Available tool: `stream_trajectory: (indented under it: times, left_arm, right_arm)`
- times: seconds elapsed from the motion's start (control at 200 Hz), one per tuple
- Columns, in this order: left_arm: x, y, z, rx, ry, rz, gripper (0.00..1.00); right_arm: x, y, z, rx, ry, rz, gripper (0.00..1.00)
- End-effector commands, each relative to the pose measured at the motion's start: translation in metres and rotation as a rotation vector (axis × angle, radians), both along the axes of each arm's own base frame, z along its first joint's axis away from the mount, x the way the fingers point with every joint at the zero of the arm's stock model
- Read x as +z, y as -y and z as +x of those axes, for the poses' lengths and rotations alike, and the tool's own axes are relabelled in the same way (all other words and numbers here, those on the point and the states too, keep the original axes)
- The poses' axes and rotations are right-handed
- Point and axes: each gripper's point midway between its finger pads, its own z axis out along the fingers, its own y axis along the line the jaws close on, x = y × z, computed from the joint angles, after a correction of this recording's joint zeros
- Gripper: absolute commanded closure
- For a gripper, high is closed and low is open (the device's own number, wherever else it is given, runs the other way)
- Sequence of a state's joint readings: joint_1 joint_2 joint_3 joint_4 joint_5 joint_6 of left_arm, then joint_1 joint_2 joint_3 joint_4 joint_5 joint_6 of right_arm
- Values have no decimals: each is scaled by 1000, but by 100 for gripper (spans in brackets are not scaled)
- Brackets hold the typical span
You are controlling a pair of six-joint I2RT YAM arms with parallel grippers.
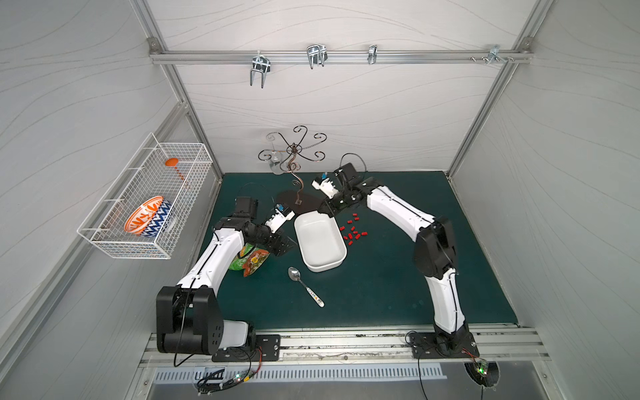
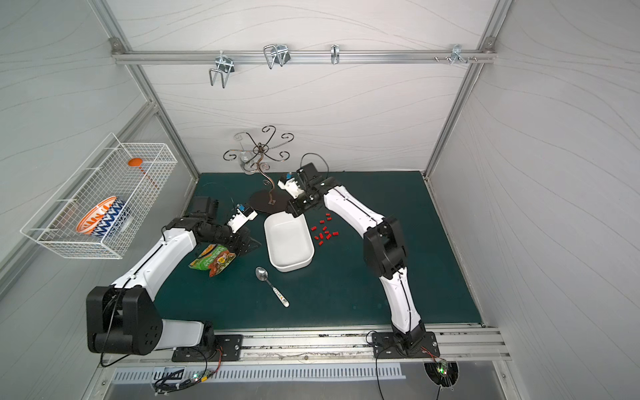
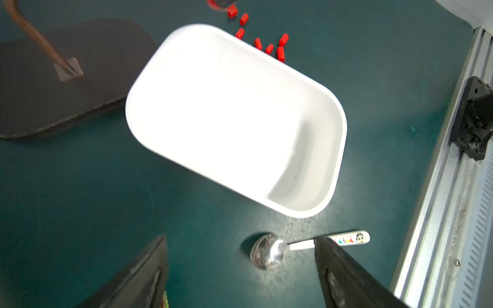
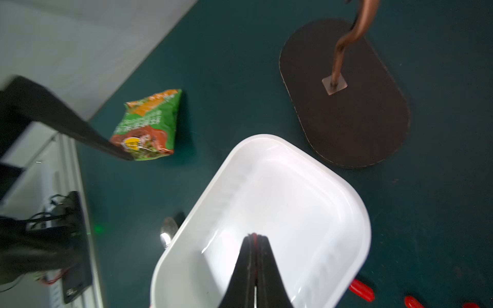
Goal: Take the screw protection sleeves out of the storage box
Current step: Place the screw protection sleeve at the center of the board.
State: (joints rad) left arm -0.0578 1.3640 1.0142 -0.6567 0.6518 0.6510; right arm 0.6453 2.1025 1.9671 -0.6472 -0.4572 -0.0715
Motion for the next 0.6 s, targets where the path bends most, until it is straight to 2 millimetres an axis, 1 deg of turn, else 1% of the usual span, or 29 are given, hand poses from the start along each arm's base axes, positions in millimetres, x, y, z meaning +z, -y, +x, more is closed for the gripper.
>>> stream_trajectory:
  times: [0.0, 0.065, 0.145, 0.25, 0.33, 0.42, 0.595]
  left_arm:
    - [27, 25, 24, -21, 136, -61, 10]
    - [31, 36, 30, -28, 155, -74, 10]
    - [34, 42, 37, -9, 156, -94, 10]
    - [35, 46, 40, 3, 148, -116, 10]
    - [31, 46, 37, 0, 144, -113, 10]
    - [29, 45, 34, -6, 150, -104, 10]
    - [28, 43, 27, -15, 155, -93, 10]
  right_arm:
    - [13, 29, -19, 24, -116, 50, 99]
    - [11, 52, -14, -6, -99, 24, 98]
    - [1, 86, -4, -69, -77, -33, 98]
    - [-24, 132, 13, -169, -63, -135, 97]
    - [-50, 158, 22, -226, -71, -216, 97]
    - [-79, 174, 29, -263, -79, -301, 96]
    - [-124, 173, 34, -275, -126, -395, 94]
